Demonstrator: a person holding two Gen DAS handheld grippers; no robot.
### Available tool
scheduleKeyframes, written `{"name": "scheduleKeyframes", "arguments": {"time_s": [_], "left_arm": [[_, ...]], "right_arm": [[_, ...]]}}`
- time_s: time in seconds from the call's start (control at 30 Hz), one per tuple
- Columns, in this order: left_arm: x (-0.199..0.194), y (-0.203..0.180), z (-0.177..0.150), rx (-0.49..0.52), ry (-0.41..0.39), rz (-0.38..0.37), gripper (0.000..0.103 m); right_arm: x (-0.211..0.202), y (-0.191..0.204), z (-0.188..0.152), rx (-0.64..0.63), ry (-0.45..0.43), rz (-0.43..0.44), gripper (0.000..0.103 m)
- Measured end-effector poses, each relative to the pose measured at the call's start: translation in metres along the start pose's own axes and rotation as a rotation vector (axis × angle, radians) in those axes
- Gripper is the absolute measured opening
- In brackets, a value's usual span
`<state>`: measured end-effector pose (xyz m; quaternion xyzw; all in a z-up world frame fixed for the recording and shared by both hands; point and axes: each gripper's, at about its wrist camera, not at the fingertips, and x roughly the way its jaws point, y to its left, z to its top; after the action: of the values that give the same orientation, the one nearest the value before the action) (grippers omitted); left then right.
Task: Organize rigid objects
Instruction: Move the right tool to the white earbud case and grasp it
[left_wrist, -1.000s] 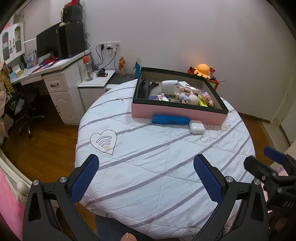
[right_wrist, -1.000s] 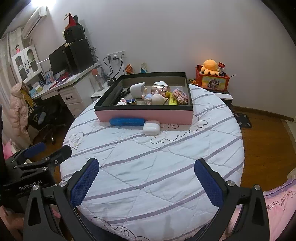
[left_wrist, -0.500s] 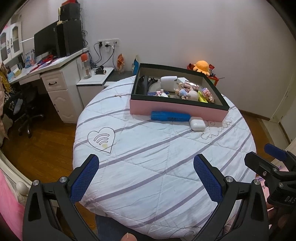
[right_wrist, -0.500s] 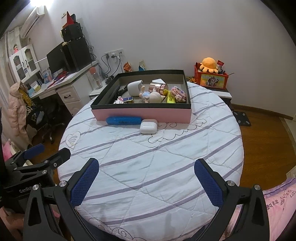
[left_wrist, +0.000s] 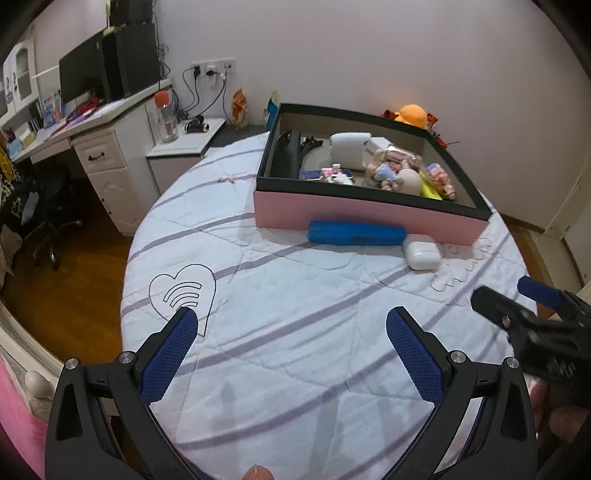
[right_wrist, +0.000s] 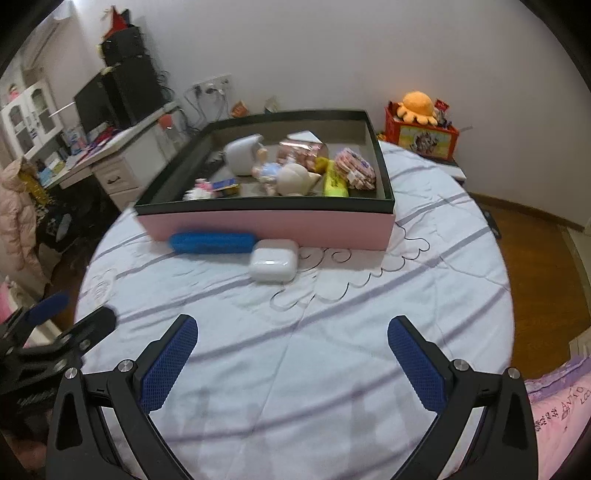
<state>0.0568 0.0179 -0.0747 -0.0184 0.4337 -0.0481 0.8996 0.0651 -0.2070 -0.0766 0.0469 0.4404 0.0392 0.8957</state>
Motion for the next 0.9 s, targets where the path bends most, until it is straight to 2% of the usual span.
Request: {"name": "scheduleKeyframes", "arguments": {"time_s": [0.17,0.33,0.43,0.6,0.67,0.77,0.9], "left_arm": [[0.02,0.011,0.005,-0.013,0.027,0.018,0.103],[0.038,0.011,0.013,0.012,0.037,-0.004,0.103],[0.055,0.004,0.024,0.044,0.045,-0.063,0.103],[0.081,-0.007,0.04,0.092,0.07,-0.206,0.103],[0.091,-0.011,0.045,0.111,0.088,-0.236,0.103],[0.098,-0.013,0.046,0.12,0.1,-0.227,0.102],[0.097,-0.006,0.044,0.106,0.096,-0.201,0.102]], "right_arm": [[0.031,-0.003,0.015,0.02,0.031,-0.003,0.103],[0.046,0.002,0.021,0.007,0.05,-0.008,0.103],[0.049,0.002,0.021,0.008,0.061,-0.006,0.103],[0.049,-0.006,0.021,0.023,0.066,-0.035,0.102],[0.049,-0.01,0.022,0.031,0.071,-0.031,0.102],[0.053,-0.009,0.024,0.024,0.072,-0.035,0.102],[0.068,-0.003,0.027,0.019,0.094,-0.028,0.093]]}}
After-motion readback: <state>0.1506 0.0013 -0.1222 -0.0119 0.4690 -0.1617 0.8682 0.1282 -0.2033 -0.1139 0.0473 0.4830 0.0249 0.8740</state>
